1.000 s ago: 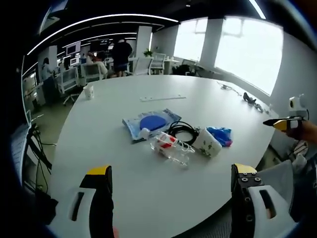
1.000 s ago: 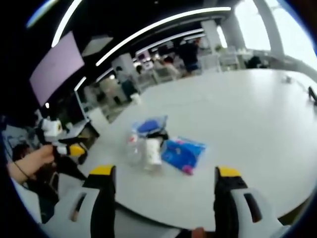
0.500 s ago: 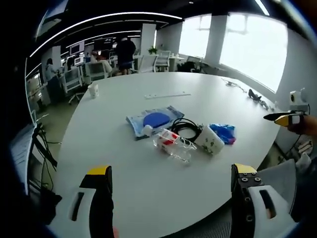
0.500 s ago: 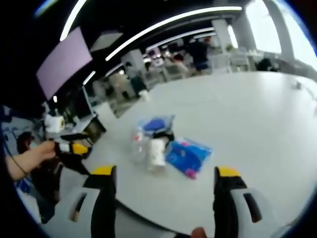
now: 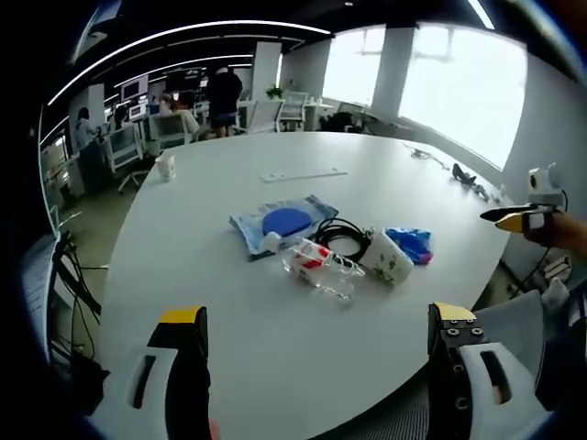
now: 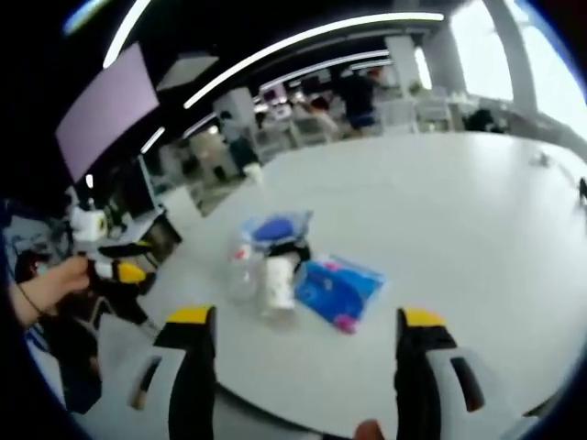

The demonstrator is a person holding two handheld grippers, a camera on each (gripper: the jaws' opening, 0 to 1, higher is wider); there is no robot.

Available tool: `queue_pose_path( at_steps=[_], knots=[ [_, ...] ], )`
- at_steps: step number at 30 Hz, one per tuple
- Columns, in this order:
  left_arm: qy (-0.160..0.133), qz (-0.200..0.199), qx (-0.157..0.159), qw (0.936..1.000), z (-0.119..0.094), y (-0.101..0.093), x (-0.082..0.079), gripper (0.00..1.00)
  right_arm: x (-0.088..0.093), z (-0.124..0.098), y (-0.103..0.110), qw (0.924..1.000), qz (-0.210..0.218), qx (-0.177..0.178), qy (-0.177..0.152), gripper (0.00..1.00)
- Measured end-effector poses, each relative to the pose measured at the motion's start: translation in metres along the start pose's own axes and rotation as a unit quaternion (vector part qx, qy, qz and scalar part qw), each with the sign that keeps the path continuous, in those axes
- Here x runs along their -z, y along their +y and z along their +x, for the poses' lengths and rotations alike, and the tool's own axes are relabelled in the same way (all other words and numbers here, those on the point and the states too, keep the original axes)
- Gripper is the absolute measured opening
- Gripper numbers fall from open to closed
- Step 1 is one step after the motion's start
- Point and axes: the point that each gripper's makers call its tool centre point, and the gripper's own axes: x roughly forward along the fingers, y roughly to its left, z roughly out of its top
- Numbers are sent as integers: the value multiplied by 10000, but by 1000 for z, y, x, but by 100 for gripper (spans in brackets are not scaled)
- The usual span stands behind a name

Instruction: Arrange the tabletop items into an orderly group along one side of the table until the central work area is clear of visible clutter.

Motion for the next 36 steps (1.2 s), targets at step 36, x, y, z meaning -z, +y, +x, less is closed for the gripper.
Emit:
queue_pose_path(
  at_steps=[36],
  knots=[
    [6, -428, 147, 9990, 27, 23, -4, 100, -14, 51, 42, 9990, -219, -358, 132, 74]
  ],
)
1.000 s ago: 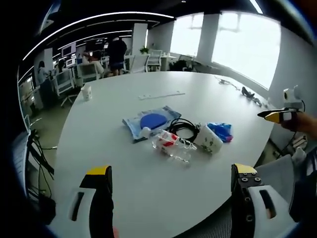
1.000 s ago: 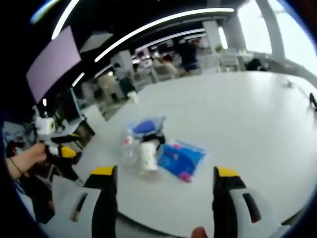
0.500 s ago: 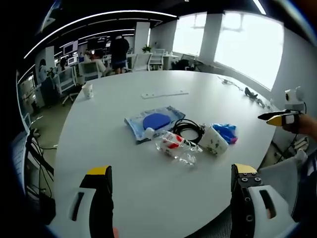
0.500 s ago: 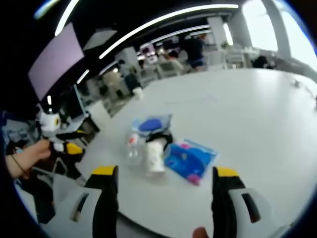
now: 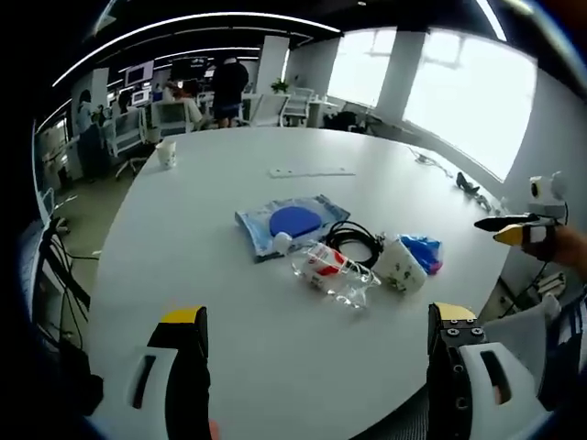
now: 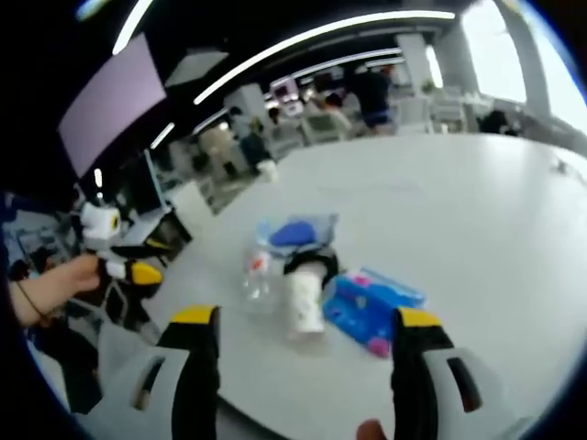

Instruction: Arrange the tabletop items into an orderly group along one side of the table until the central work area is clear of visible clutter.

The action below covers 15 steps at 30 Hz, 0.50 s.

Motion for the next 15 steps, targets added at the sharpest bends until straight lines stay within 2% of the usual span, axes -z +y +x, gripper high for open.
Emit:
queue_pose_path(
  at_steps=[15],
  knots=[
    [74, -143, -46, 9999, 13, -1, -3, 100, -19, 32, 29, 9981, -369, -493, 42, 73]
  ],
)
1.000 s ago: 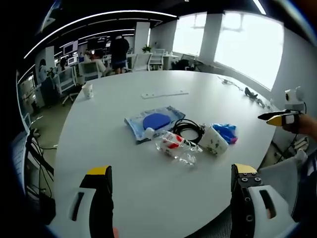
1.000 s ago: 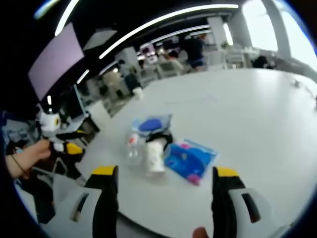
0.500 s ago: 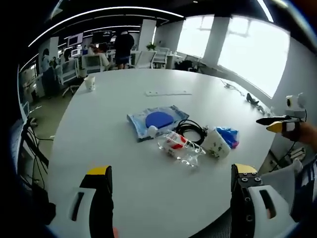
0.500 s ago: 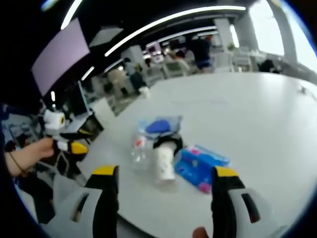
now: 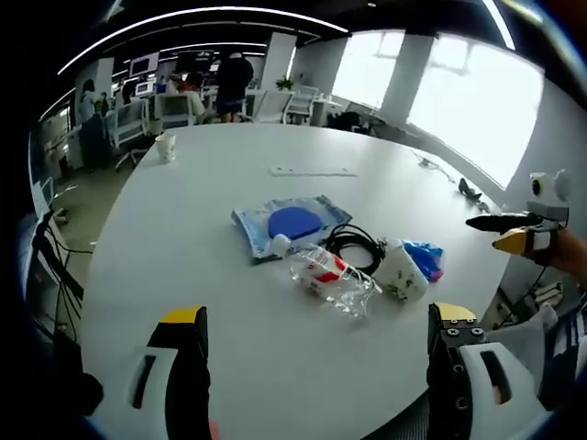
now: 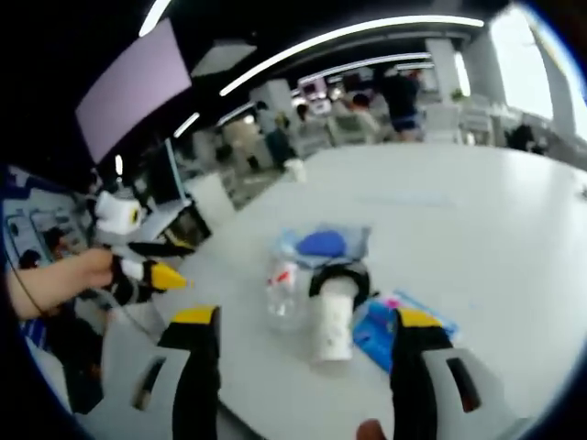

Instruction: Arrange the tabletop items into an orderly group along one side of the table until the central work area is clear of visible clutter.

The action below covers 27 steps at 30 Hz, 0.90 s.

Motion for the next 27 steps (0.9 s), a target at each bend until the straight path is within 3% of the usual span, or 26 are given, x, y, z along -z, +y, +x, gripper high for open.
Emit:
queue_pose_path(
  at_steps=[27],
  knots=[
    [229, -204, -111, 9995, 10, 6, -1, 99, -2, 40, 40, 9962, -297, -787, 226, 72]
  ],
)
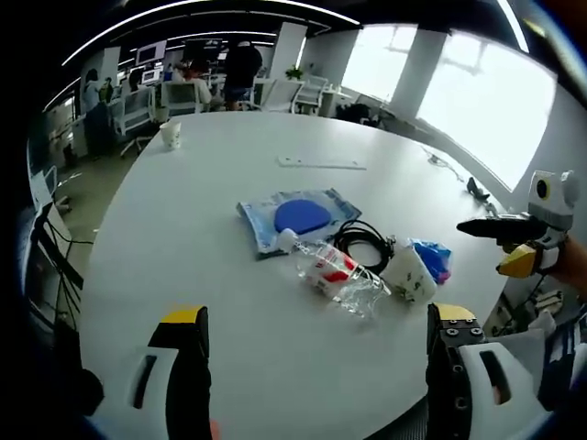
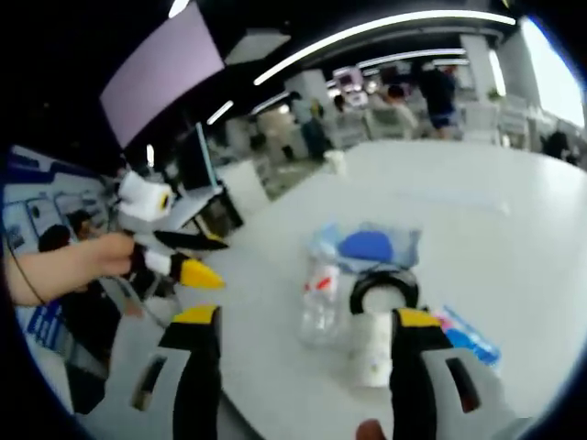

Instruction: Arrange the tabletop items into an orderly group along one side of the table until the central work area is clear of visible clutter.

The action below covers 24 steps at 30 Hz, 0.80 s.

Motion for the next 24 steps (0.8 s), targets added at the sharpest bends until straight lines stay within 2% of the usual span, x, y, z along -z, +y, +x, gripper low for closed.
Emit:
queue_pose_path(
  at_steps=[10, 24],
  knots=[
    [0, -133, 0, 9999, 5, 0, -4, 97, 1, 17, 11, 9996, -96, -232, 83, 72],
    [1, -428, -21, 9991, 21, 3, -9, 98, 2, 36, 12, 9996, 109, -248, 112, 69]
  ],
)
